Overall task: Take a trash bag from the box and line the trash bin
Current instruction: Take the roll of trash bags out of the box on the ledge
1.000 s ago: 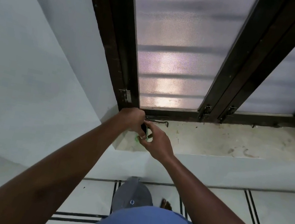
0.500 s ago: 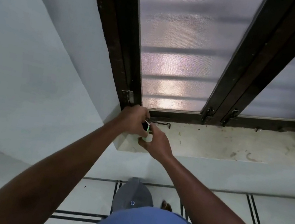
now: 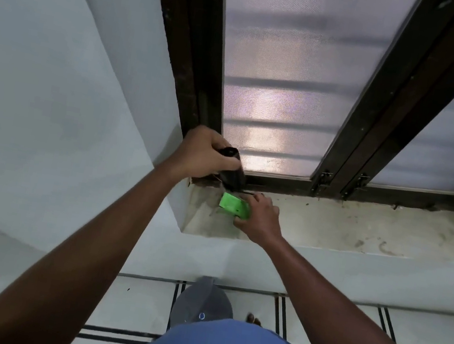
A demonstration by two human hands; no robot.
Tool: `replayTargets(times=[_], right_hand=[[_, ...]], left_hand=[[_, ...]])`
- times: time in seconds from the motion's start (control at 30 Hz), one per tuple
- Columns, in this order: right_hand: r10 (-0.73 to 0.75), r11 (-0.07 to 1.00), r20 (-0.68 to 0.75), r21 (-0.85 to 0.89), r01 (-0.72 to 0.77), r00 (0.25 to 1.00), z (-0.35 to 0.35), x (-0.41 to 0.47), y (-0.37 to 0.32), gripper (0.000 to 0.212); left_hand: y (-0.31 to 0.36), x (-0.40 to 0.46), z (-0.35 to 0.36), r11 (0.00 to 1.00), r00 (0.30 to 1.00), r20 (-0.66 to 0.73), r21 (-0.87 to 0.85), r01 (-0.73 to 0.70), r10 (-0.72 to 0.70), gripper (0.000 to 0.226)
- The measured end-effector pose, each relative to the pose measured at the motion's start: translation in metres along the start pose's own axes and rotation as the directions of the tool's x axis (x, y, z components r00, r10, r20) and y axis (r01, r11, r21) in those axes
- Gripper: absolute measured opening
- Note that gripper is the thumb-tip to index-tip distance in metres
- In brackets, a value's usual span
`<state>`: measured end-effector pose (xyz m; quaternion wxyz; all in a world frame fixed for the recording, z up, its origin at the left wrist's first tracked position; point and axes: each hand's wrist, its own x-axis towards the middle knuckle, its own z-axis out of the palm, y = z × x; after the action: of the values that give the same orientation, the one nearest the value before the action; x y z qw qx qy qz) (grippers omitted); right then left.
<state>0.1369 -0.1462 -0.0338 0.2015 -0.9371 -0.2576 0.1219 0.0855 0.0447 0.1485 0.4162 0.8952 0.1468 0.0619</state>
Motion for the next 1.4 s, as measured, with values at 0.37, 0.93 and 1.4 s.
replayTargets(times=[0.37,0.93,1.4], right_hand=[[0.004,0.783,-0.126,0.617,0.075,0.992,-0.034,-0.038,-0.032,0.148],[0.204,0.224,0.225,0.937,-0.269,0.953,-0.069,-0.056,-0.075,0.055],[0.236,0.205,0.199,0.946,-0.249,0.951,-0.079,-0.042,-0.08,0.026]], left_hand=[[0.014,-0.01,-0.006,0.976,0.975,0.02,-0.006,0.22,-0.22,0.041],[-0.02,-0.044,0.037,0.823,0.92,0.213,-0.413,0.39,-0.329,0.072],[-0.029,-0.056,0.046,0.808,0.952,0.104,-0.506,0.301,-0.289,0.059]])
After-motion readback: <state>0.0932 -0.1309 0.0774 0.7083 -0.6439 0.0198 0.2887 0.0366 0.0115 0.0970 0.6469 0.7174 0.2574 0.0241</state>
